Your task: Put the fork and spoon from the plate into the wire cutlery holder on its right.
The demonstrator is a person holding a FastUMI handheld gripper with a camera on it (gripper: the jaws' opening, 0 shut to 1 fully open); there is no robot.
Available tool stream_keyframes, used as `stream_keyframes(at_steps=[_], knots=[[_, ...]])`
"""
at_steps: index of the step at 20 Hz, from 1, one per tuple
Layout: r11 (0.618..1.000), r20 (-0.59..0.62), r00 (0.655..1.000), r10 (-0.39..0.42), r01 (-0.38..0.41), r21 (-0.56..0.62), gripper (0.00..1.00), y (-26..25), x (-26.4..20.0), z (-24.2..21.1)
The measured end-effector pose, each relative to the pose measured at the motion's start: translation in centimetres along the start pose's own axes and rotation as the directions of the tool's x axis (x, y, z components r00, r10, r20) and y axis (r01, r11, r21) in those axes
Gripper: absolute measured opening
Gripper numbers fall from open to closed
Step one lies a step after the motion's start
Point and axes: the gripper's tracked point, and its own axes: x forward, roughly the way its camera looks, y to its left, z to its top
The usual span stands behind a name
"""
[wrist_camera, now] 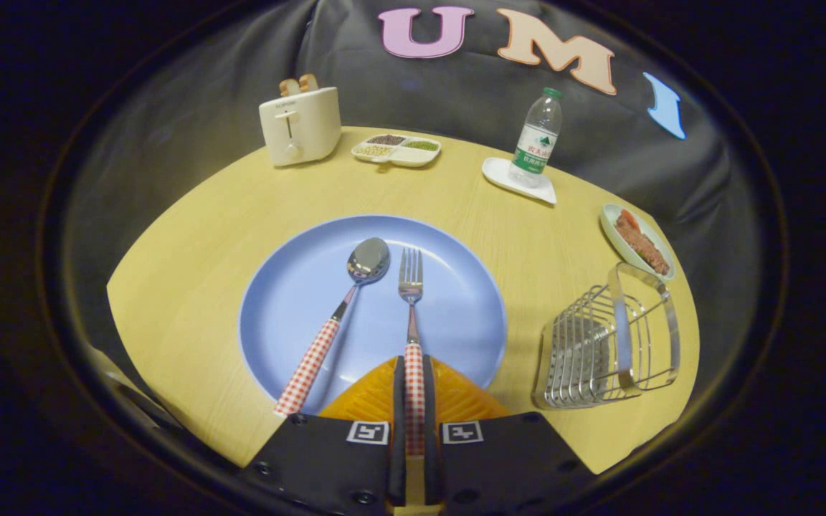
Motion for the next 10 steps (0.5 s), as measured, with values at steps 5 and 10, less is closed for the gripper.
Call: stream_keyframes(at_steps=[5, 10], knots=[[1.0, 0.006, 1.0, 0.012, -0.012, 0.001, 0.13, -0.9, -1.7, 0.9], [0.999, 0.007, 1.0, 0.027, -0.026, -0.019, 0.13, -1.8, -3.5, 1.9]])
